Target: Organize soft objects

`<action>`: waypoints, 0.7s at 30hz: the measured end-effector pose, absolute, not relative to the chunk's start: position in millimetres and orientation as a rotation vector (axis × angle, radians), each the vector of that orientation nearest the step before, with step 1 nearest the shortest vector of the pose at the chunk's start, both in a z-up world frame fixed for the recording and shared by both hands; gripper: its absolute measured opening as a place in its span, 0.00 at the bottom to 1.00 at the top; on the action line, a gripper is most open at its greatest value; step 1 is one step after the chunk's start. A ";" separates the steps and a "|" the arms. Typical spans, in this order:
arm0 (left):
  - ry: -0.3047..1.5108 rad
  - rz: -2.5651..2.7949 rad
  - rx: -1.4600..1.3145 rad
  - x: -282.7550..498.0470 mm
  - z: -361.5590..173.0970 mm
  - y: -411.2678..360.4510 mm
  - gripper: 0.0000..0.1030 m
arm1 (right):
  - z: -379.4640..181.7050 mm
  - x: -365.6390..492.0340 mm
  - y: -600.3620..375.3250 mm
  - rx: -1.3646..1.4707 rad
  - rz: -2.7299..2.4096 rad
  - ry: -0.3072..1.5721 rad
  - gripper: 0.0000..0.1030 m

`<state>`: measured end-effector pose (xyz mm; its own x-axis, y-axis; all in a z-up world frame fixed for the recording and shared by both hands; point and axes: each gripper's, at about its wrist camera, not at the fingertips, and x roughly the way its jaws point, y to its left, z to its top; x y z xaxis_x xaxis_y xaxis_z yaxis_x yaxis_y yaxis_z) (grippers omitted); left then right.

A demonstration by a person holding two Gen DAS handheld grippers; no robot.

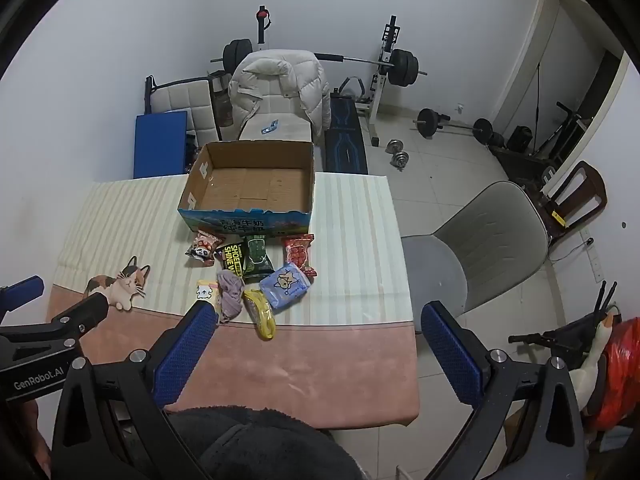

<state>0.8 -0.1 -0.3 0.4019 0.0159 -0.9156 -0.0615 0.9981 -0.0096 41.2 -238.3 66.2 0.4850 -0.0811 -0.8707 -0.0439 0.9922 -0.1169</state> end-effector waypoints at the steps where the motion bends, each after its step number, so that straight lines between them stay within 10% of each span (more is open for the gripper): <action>1: 1.130 0.049 -0.043 -0.4 0.4 -0.3 1.00 | 66.9 41.1 -238.2 -0.128 -0.026 1.063 1.00; 21: 1.085 0.040 -0.056 0.6 11.5 2.0 1.00 | 73.9 42.6 -230.7 -0.127 -0.028 1.046 1.00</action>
